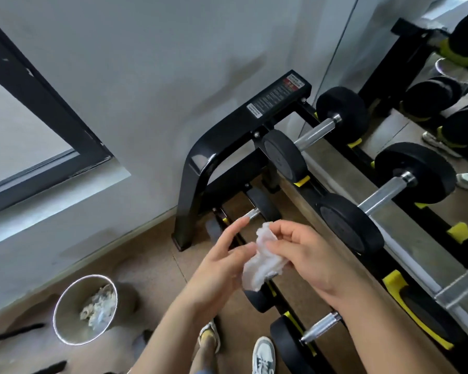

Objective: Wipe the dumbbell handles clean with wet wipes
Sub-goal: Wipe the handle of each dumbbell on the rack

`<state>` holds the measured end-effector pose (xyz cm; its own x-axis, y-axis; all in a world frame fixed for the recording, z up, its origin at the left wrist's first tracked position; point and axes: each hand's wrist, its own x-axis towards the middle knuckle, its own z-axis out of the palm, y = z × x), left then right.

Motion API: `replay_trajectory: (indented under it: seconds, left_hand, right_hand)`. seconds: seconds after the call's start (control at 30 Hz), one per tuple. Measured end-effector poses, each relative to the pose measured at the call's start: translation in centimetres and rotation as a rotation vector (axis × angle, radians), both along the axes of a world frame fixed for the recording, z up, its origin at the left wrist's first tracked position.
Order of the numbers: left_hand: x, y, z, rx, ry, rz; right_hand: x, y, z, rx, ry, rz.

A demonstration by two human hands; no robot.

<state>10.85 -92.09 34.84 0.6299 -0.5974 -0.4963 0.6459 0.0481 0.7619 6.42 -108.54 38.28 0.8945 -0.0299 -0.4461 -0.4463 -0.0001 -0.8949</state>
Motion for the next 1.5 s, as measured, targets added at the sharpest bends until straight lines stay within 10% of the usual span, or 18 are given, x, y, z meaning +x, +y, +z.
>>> replay_trajectory:
  seconds: [0.97, 1.33, 1.5]
  left_hand:
    - [18.6, -3.0, -31.8, 0.294, -0.209, -0.193]
    - [21.3, -11.4, -41.4, 0.748, -0.719, -0.183]
    - [19.3, -12.8, -42.4, 0.864, -0.922, -0.328]
  right_hand:
    - [12.9, -0.8, -36.0, 0.395, 0.297, -0.716]
    - [18.5, -2.2, -45.2, 0.635, 0.314, -1.328]
    - [17.3, -1.9, -44.4, 0.381, 0.365, -1.199]
